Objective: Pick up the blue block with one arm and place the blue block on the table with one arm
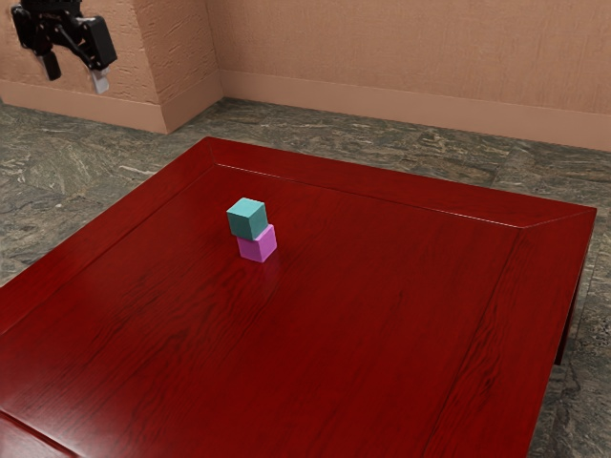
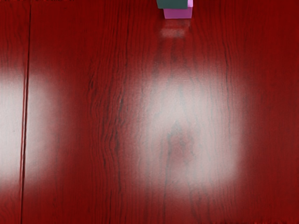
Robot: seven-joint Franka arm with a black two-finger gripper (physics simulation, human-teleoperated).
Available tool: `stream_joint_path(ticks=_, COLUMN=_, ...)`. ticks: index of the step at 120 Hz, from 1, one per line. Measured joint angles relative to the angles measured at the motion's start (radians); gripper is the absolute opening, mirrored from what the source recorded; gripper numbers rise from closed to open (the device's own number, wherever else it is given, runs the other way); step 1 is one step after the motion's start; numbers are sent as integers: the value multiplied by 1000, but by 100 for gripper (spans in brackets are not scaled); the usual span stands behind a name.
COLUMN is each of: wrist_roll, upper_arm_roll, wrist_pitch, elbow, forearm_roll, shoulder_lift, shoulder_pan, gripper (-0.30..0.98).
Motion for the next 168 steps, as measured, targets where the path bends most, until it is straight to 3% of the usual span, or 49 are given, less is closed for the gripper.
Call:
stream_joint_path(ticks=20, wrist_roll=5, upper_arm_roll=-11, wrist_pitch=51, elbow=-7, forearm_roll=4, shoulder_lift=110, shoulder_pan=-47, gripper=69)
stream_joint_path(ticks=47, wrist_roll=9, upper_arm_roll=-6, wrist_pitch=300, elbow=-19, forearm_roll=6, shoulder_lift=377, shoulder_pan=1, gripper=69)
stream_joint_path(ticks=100, wrist_roll=-13, upper_arm_roll=-29, wrist_pitch=600, elbow=-60, forearm_roll=-38, shoulder_lift=559, shoulder_pan=-10, gripper=69)
stream_joint_path(ticks=148, wrist_roll=-19, upper_arm_roll=-88, wrist_pitch=706, elbow=193, forearm_roll=-45, shoulder_lift=848, shoulder_pan=81, gripper=69)
stream_joint_path(ticks=168, wrist_roll=-20, upper_arm_roll=-109, wrist_pitch=743, elbow=218, forearm_roll=-45, shoulder_lift=913, shoulder_pan=104, gripper=69)
